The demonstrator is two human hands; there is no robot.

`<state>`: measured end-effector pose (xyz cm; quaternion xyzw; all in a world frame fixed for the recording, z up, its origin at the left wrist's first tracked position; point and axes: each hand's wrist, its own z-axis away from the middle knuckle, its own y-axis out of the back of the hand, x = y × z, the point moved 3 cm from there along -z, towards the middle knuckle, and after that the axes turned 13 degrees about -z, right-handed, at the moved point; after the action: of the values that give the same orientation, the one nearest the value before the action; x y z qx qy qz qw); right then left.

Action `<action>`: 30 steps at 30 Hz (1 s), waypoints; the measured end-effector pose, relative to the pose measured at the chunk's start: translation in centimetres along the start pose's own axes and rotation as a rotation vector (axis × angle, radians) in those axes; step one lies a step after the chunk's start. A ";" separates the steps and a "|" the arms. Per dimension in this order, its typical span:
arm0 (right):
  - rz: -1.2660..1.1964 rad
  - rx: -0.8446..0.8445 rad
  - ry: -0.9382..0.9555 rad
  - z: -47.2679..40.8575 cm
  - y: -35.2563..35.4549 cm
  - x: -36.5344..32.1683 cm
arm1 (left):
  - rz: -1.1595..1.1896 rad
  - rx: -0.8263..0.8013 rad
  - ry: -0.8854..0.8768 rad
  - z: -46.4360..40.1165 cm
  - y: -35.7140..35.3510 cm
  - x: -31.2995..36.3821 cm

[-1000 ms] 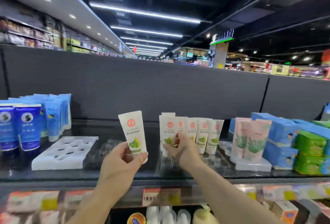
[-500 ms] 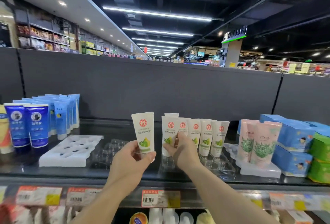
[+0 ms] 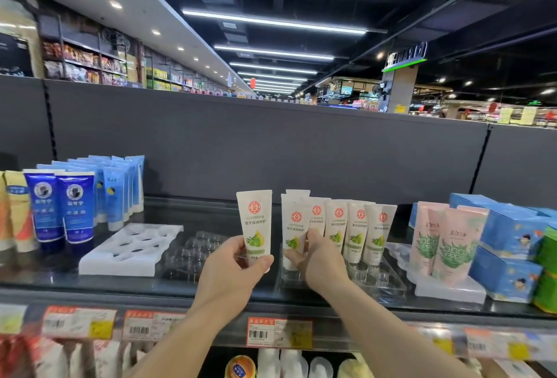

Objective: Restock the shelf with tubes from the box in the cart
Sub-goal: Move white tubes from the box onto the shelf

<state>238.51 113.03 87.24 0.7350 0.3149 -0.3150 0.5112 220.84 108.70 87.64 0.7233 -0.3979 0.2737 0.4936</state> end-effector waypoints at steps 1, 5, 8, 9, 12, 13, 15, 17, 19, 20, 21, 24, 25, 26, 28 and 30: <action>-0.008 -0.015 -0.013 0.0 0.0 0.0 | -0.007 0.001 0.001 -0.1 -0.1 0.0; -0.175 0.053 -0.015 1.0 1.4 -0.4 | -0.015 -0.025 -0.010 -0.3 -0.6 0.4; -0.313 0.203 0.104 2.8 3.7 -1.7 | 0.001 -0.045 -0.050 -0.5 -1.4 1.2; -0.361 0.148 0.107 3.4 4.0 -2.1 | 0.006 -0.059 -0.063 -0.6 -1.9 1.6; -0.388 -0.100 0.039 4.6 3.3 -2.7 | 0.031 -0.116 -0.114 -0.5 -3.6 2.6; -0.396 -0.114 0.017 4.6 3.3 -2.5 | 0.017 -0.129 -0.131 -0.5 -4.1 2.8; -0.434 -0.077 -0.024 4.2 4.2 -1.9 | -0.028 -0.150 -0.152 -0.5 -4.5 3.1; -0.441 -0.024 -0.033 3.5 5.7 -1.4 | -0.145 -0.157 -0.170 -0.7 -4.3 2.8; -0.394 0.030 -0.023 2.8 7.1 -0.8 | -0.366 -0.146 -0.182 -0.9 -3.8 2.0; -0.355 0.049 -0.022 2.5 7.5 -0.5 | -0.454 -0.146 -0.191 -0.9 -3.6 1.6; -0.306 0.057 -0.025 2.2 7.6 -0.2 | -0.516 -0.160 -0.200 -0.9 -3.6 1.4; -0.154 0.023 -0.022 1.4 6.5 0.6 | -0.642 -0.155 -0.281 -0.5 -3.9 1.5; -0.114 0.009 -0.019 1.2 5.9 0.8 | -0.661 -0.146 -0.301 -0.4 -4.0 1.6; -0.088 0.001 -0.016 1.1 5.3 1.0 | -0.670 -0.130 -0.317 -0.3 -4.0 1.6; -0.072 -0.003 -0.024 0.9 4.8 1.1 | -0.680 -0.121 -0.322 -0.3 -4.0 1.5; -0.054 -0.009 -0.022 0.8 4.7 1.1 | -0.687 -0.115 -0.325 -0.4 -4.1 1.4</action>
<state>242.70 111.11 88.74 0.7205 0.3306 -0.3355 0.5090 225.08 109.41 86.83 0.8196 -0.2200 -0.0483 0.5268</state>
